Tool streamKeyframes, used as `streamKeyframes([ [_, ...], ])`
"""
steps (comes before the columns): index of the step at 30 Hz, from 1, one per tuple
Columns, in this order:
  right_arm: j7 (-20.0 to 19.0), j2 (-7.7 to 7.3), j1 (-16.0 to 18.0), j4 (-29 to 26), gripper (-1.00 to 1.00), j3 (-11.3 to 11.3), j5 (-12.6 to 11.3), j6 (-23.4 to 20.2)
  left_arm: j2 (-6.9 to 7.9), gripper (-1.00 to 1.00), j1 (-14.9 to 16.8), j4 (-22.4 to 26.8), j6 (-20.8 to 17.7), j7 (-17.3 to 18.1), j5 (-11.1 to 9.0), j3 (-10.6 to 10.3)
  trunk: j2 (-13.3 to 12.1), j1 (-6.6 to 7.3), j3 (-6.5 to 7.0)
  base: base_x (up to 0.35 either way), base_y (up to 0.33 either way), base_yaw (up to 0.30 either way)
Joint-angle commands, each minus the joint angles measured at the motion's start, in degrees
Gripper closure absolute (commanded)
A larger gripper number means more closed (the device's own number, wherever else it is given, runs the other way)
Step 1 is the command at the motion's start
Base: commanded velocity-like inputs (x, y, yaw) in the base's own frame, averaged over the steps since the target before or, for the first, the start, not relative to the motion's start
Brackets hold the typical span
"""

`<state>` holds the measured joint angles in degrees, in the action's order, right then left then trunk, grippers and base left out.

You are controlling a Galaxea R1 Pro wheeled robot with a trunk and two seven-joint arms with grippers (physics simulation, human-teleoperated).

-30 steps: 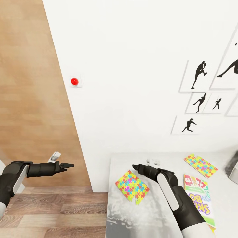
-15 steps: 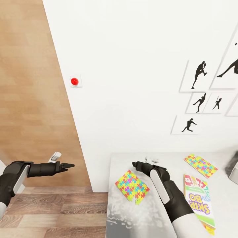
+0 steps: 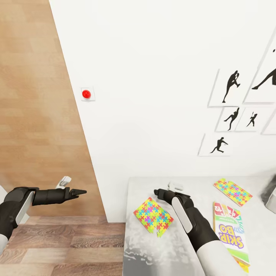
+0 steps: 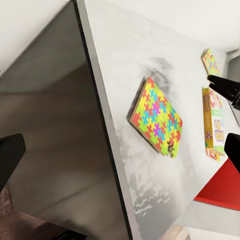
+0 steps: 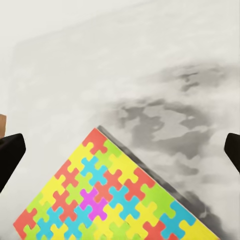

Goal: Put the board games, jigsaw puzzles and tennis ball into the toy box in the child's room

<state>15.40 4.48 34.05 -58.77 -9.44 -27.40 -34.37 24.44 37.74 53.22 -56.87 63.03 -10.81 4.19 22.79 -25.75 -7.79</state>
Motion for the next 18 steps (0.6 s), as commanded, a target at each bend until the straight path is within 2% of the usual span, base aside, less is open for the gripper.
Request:
streamKeyframes([
  [1, 0.5, 0.01, 0.1, -0.1, -1.0, -0.1, -0.6, -0.2, 0.0, -1.0, 0.1, 0.0, 0.0, 0.2, 0.0, 0.0, 0.1, -0.03, -0.19, 0.0, 0.0, 0.0],
  [4, 0.5, 0.04, 0.1, 0.0, -1.0, -0.6, -0.6, -0.3, -0.01, -1.0, 0.1, 0.0, 0.4, 0.2, 0.0, 0.0, 0.1, -0.03, -0.43, 0.0, 0.0, 0.0],
  [9, 0.4, 0.01, 0.1, -0.1, -1.0, -2.8, -0.6, -0.3, -0.01, -1.0, 0.1, 0.0, 0.5, 0.2, 0.0, 0.0, 0.1, -0.03, -0.89, 0.0, 0.0, 0.0],
  [18, 0.4, 0.0, 0.1, -0.1, -1.0, -3.3, -0.8, -0.6, 0.07, -1.0, 0.1, 0.0, 0.5, 0.2, 0.0, 0.1, 0.1, -0.03, -1.73, 0.0, 0.0, 0.0],
])
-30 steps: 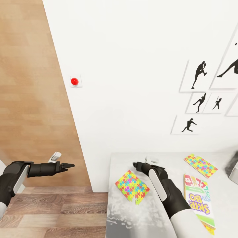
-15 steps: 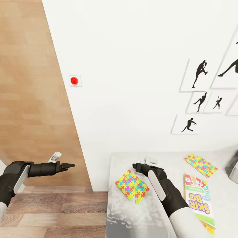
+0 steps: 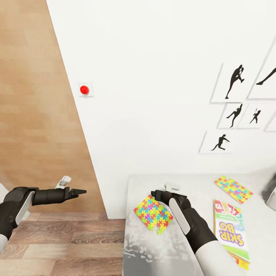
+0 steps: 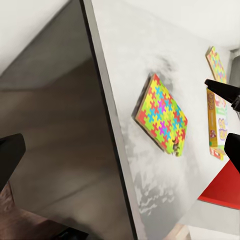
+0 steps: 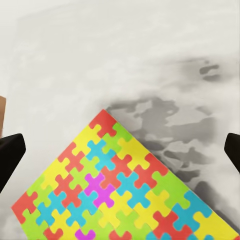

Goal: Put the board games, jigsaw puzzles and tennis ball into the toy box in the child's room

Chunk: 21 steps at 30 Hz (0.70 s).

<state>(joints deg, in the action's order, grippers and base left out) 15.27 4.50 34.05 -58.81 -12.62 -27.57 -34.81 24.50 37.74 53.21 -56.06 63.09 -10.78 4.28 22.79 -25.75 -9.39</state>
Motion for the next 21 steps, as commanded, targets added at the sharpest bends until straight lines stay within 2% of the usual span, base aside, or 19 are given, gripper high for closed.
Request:
streamKeyframes([
  [1, 0.6, -0.03, 0.1, -0.1, -1.0, -0.1, -0.7, -0.1, -0.01, -1.0, 0.0, 0.0, -0.3, 0.1, 0.0, 0.0, 0.1, -0.03, -0.22, 0.0, 0.0, 0.0],
  [21, 0.5, -0.22, 0.1, -0.1, -1.0, -0.2, -1.2, -0.4, -0.05, -1.0, 0.0, 0.0, -0.3, 0.2, 0.0, 0.0, 0.1, -0.03, -2.11, 0.0, 0.0, 0.0],
])
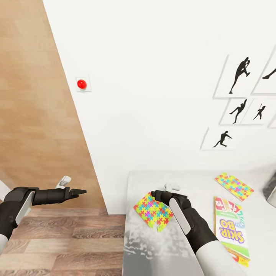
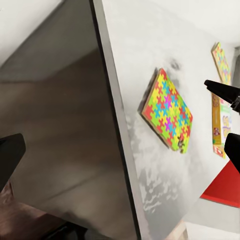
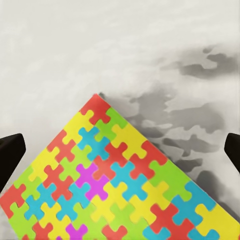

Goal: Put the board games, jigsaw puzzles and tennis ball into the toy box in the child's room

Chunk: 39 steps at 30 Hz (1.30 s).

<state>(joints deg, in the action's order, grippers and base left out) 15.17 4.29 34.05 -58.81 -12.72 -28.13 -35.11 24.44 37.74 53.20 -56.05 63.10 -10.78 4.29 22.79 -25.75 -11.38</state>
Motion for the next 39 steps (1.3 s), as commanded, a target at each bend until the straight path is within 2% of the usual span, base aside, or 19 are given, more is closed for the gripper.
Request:
streamKeyframes([
  [1, 0.6, -0.09, 0.1, -0.1, -1.0, -0.1, -0.6, -0.2, 0.0, -1.0, 0.0, 0.0, -0.3, 0.1, 0.0, 0.0, 0.1, -0.03, -0.22, 0.0, 0.0, 0.0],
  [39, 0.6, -0.08, 0.1, -0.1, -1.0, -0.2, -0.6, -0.2, -0.01, -1.0, 0.0, 0.0, -0.2, 0.2, 0.0, 0.0, 0.1, -0.03, -3.8, 0.0, 0.0, 0.0],
])
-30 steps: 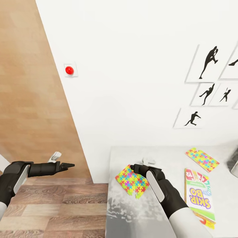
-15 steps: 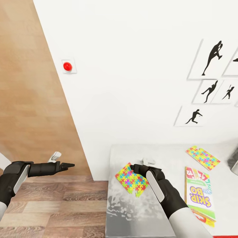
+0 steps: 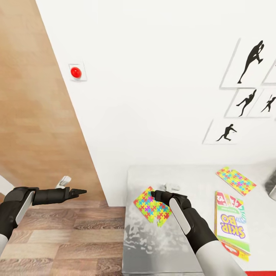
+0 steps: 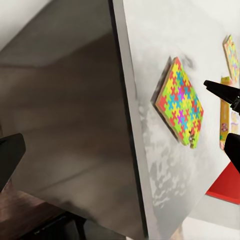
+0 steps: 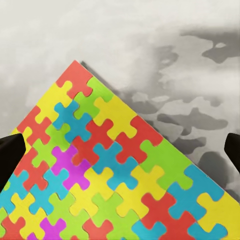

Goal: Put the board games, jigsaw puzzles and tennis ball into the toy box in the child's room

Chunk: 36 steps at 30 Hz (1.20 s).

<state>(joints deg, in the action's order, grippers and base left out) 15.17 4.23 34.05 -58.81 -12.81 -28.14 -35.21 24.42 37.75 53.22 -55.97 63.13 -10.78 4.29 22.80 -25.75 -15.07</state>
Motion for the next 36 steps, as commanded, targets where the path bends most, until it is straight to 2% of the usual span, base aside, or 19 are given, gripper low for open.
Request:
streamKeyframes([
  [1, 0.6, -0.01, 0.0, -0.1, -1.0, -0.1, -0.6, -0.1, 0.01, -1.0, 0.0, 0.0, -0.3, 0.1, 0.0, 0.0, 0.1, -0.03, -0.21, 0.0, 0.0, 0.0],
  [29, 0.5, 0.08, 0.0, -0.1, -1.0, -0.1, -0.6, -0.1, 0.01, -1.0, 0.0, 0.0, -0.3, 0.1, 0.0, 0.0, 0.1, -0.03, -2.84, 0.0, 0.0, 0.0],
  [36, -1.5, 0.01, -0.1, -0.2, -1.0, -0.1, -0.4, 0.0, 0.01, -1.0, 0.0, 0.0, -0.3, 0.1, 0.0, 0.0, 0.1, -0.03, -3.04, 0.0, 0.0, 0.0],
])
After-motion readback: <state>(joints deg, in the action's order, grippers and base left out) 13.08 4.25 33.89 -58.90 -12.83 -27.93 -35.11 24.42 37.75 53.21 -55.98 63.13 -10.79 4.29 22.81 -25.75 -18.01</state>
